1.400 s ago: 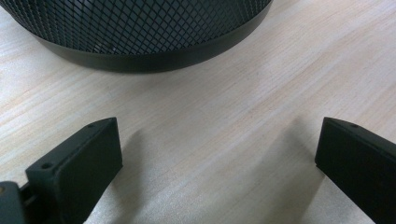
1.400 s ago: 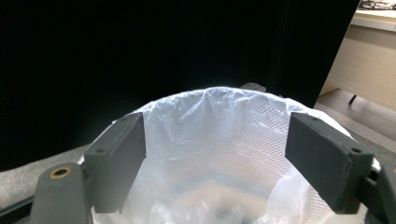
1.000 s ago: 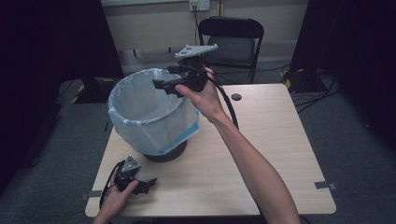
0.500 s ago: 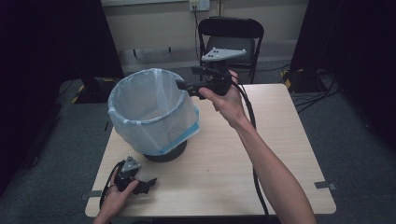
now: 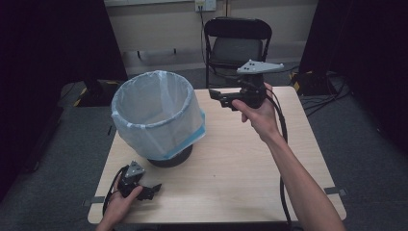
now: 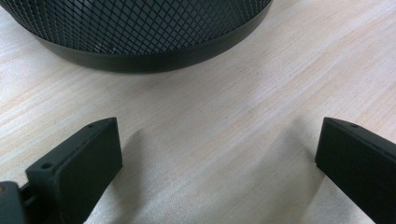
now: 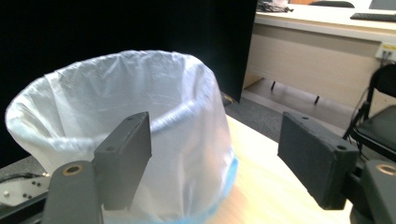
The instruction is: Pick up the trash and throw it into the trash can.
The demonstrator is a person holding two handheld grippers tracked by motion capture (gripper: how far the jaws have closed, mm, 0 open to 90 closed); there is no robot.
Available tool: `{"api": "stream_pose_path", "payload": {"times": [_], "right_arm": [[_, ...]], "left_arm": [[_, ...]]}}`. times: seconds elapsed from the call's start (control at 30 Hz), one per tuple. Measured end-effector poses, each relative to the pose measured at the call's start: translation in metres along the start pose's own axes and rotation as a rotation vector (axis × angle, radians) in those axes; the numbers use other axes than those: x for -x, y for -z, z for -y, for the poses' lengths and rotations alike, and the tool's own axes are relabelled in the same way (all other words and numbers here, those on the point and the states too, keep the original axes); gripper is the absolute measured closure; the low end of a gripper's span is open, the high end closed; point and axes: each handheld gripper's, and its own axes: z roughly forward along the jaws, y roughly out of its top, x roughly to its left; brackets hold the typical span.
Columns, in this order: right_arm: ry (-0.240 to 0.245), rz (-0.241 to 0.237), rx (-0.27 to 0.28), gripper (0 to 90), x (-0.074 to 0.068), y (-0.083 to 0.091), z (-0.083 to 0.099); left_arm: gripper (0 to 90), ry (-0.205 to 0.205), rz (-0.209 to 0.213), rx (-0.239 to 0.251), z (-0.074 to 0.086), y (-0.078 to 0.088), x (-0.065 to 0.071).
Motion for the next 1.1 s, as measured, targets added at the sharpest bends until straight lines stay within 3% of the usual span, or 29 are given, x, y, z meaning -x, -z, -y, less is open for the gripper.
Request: {"api": "stream_pose_path", "payload": {"times": [0.13,0.47,0.87,1.1], "right_arm": [[-0.015,0.019,-0.028,24.5,0.013,0.013,0.018],[-0.042,0.069,-0.068,23.3,0.026,0.034,0.053],[-0.064,0.127,-0.087,22.7,0.03,0.052,0.088],[-0.088,0.209,-0.1,22.6,0.033,0.065,0.117]], "left_arm": [[0.0,0.0,0.0,0.0,0.0,0.0,0.0],[0.0,0.0,0.0,0.0,0.0,0.0,0.0],[0.0,0.0,0.0,0.0,0.0,0.0,0.0],[0.0,0.0,0.0,0.0,0.0,0.0,0.0]]}}
